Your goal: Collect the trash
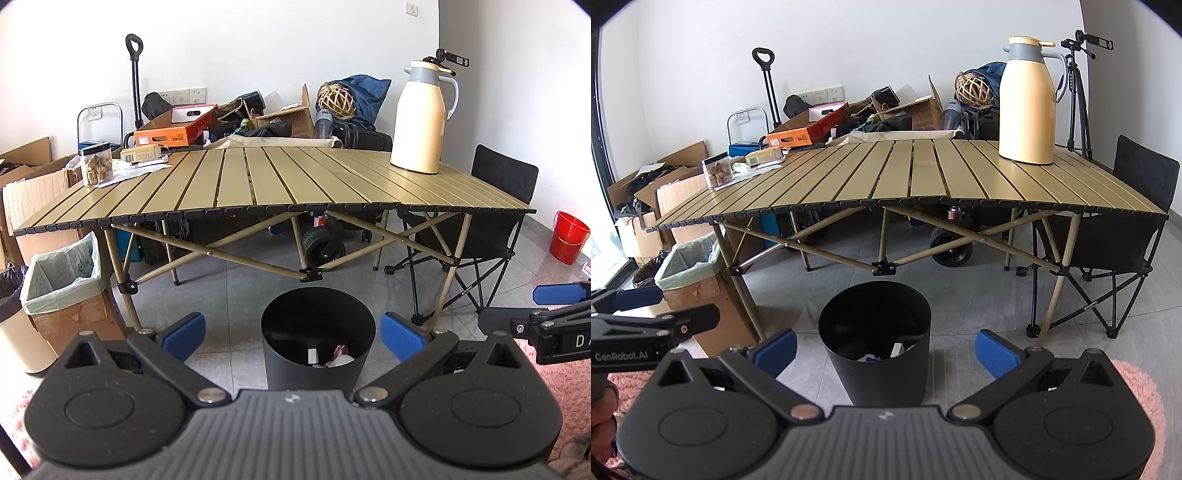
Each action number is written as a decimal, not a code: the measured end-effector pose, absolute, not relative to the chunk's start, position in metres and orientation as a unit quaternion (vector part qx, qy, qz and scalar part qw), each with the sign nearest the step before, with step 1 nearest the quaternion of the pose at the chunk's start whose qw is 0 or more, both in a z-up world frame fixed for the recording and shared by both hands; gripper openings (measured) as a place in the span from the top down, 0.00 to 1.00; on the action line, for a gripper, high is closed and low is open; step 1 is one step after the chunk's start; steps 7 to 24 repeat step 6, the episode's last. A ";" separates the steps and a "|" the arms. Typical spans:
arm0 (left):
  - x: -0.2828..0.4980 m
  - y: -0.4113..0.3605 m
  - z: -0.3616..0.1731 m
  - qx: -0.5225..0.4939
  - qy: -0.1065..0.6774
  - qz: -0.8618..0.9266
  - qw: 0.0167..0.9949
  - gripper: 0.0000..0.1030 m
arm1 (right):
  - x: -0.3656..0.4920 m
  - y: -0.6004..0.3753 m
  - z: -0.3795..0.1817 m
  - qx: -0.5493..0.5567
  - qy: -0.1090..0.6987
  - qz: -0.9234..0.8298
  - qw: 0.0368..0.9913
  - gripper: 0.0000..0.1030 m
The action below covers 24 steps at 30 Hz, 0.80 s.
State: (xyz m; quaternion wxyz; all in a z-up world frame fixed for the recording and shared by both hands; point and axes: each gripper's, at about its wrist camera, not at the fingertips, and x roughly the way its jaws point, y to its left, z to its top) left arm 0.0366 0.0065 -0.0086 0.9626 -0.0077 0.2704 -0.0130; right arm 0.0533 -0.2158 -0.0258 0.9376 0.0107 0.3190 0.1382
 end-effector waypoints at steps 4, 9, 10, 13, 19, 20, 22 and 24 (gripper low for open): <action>0.036 0.006 -0.009 -0.002 0.267 -0.014 0.963 0.00 | 0.053 -0.216 -0.026 0.011 0.319 0.138 0.938 0.00; 0.036 0.007 -0.009 -0.001 0.265 -0.015 0.964 0.00 | 0.053 -0.215 -0.026 0.011 0.319 0.138 0.938 0.00; 0.036 0.007 -0.009 -0.001 0.265 -0.015 0.964 0.00 | 0.053 -0.215 -0.026 0.011 0.319 0.138 0.938 0.00; 0.036 0.007 -0.009 -0.001 0.265 -0.015 0.964 0.00 | 0.053 -0.215 -0.026 0.011 0.319 0.138 0.938 0.00; 0.036 0.007 -0.009 -0.001 0.265 -0.015 0.964 0.00 | 0.053 -0.215 -0.026 0.011 0.319 0.138 0.938 0.00; 0.036 0.007 -0.009 -0.001 0.265 -0.015 0.964 0.00 | 0.053 -0.215 -0.026 0.011 0.319 0.138 0.938 0.00; 0.036 0.007 -0.009 -0.001 0.265 -0.015 0.964 0.00 | 0.053 -0.215 -0.026 0.011 0.319 0.138 0.938 0.00; 0.036 0.007 -0.009 -0.001 0.265 -0.015 0.964 0.00 | 0.053 -0.215 -0.026 0.011 0.319 0.138 0.938 0.00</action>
